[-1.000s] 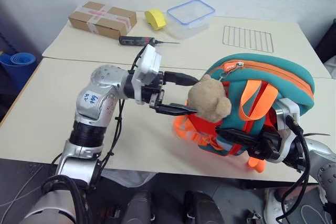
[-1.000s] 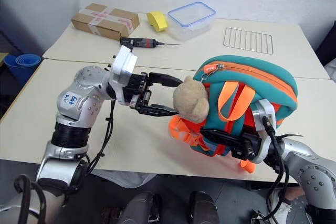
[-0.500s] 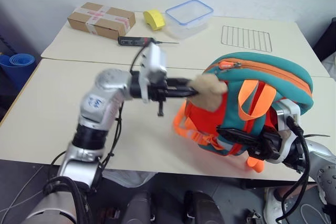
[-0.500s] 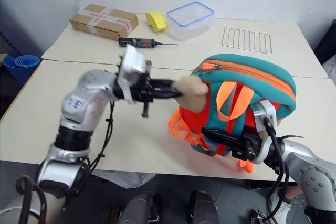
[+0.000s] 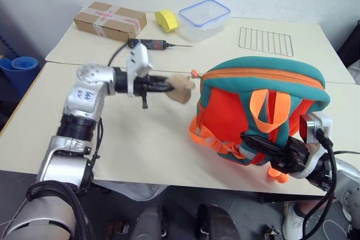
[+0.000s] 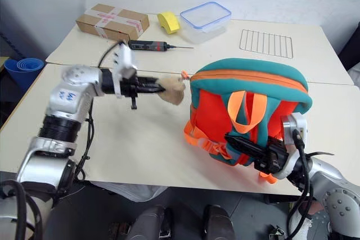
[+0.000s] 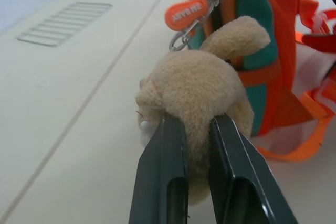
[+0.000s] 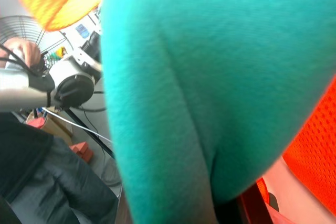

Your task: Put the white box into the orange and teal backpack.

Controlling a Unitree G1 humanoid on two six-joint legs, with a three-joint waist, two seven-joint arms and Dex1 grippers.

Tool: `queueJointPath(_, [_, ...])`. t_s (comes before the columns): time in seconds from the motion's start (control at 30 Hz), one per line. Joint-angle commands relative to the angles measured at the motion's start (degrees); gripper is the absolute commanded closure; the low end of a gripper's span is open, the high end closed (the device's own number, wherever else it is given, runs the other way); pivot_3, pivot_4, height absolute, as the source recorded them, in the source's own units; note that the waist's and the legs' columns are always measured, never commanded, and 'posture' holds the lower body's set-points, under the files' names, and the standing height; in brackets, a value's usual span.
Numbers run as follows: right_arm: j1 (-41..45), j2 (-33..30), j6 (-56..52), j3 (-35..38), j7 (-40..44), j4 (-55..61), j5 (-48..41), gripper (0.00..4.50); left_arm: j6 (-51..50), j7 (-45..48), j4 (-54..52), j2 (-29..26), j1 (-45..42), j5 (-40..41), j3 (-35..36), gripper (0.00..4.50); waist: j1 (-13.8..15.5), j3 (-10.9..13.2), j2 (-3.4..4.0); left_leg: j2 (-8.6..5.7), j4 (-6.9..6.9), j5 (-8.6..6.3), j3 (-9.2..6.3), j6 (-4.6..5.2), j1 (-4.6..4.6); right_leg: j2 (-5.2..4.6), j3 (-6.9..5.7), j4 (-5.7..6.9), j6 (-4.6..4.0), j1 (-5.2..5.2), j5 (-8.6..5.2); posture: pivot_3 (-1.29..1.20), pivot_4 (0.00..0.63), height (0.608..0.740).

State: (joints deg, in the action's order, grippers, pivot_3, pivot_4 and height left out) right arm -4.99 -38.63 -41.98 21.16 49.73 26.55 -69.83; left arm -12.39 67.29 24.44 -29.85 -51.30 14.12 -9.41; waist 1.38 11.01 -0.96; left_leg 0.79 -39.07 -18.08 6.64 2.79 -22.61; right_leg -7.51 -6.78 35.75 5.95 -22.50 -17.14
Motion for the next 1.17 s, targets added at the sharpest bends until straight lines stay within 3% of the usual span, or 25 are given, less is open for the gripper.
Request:
queueJointPath(0.03, [-0.95,1.07,2.12,3.05,-0.50,1.18,-0.81,4.50,-0.32,1.28,-2.26,0.83,3.73,-1.29,-2.14,4.31,-0.08,0.00,0.00,0.00,0.00,0.00,0.00,0.00,0.00,-0.01,0.01,0.00,0.00,0.00,0.00,0.00,0.150,0.740])
queueJointPath(0.17, [-1.81,2.05,3.29,3.14,-0.73,1.28,-0.08,4.50,-1.19,1.52,-5.74,1.84,8.20,-0.39,-2.07,4.31,-0.08,0.00,0.00,0.05,-0.01,0.00,0.03,0.00,0.00,-0.09,0.08,0.00,0.00,-0.03,0.00,0.00,0.150,0.740])
queueJointPath(0.3, [-2.32,3.93,6.45,2.15,-0.93,1.04,3.73,4.50,8.02,-3.64,-4.48,3.63,11.77,-1.41,1.30,4.31,-0.03,0.00,0.00,0.06,-0.01,-0.03,0.03,-0.02,0.07,-0.20,0.10,-0.13,0.00,0.01,0.00,0.00,0.150,0.740])
queueJointPath(0.43, [-0.39,5.71,12.48,1.50,-2.44,0.36,11.95,4.50,1.30,-3.86,-10.79,0.66,15.58,2.81,5.17,3.07,-0.31,0.00,0.01,0.06,-0.01,-0.04,0.04,-0.01,0.07,-0.20,0.13,-0.10,0.00,-0.02,0.00,0.00,0.150,0.740])
queueJointPath(0.6, [-6.35,-0.50,24.06,3.16,7.46,2.05,26.11,2.85,-10.93,-1.38,-25.62,-10.77,28.75,10.02,12.66,1.45,-1.35,-0.01,0.08,0.12,0.14,-0.10,0.06,-0.12,0.13,-0.15,0.15,0.02,-0.02,-0.06,-0.01,0.00,0.150,0.740])
queueJointPath(0.73, [-12.95,-2.50,35.20,11.50,14.48,-3.47,31.70,1.53,-12.99,-2.32,-31.87,-16.07,39.54,12.20,19.29,0.21,-1.03,0.00,0.10,0.10,0.25,-0.12,0.06,-0.11,0.20,-0.13,0.11,-0.13,-0.05,0.06,-0.03,0.00,0.150,0.740])
queueJointPath(0.77, [-14.83,-3.33,37.13,14.17,16.91,-6.29,32.49,1.23,-11.33,-2.75,-32.87,-16.23,43.08,12.19,21.63,0.00,-0.94,0.00,0.11,0.09,0.16,-0.14,0.07,-0.06,0.20,-0.14,0.13,-0.16,-0.02,0.09,-0.02,0.00,0.150,0.740])
queueJointPath(0.87, [-17.29,-5.34,41.38,17.66,21.69,-13.15,34.64,0.15,-7.03,-3.09,-34.86,-15.79,49.97,11.71,25.38,0.00,-0.39,0.01,0.12,0.03,0.14,-0.33,0.13,0.07,0.39,-0.30,0.28,-0.46,0.09,0.27,0.04,0.00,0.150,0.740])
queueJointPath(1.17, [-9.02,-10.67,51.45,13.45,27.83,-31.77,41.29,0.03,-0.56,-6.49,-39.57,-14.75,58.00,10.39,27.26,0.00,-0.72,0.01,0.36,0.11,0.50,-0.45,0.21,-0.51,0.46,-0.36,0.40,-0.36,-0.21,0.01,-0.11,0.00,0.150,0.740])
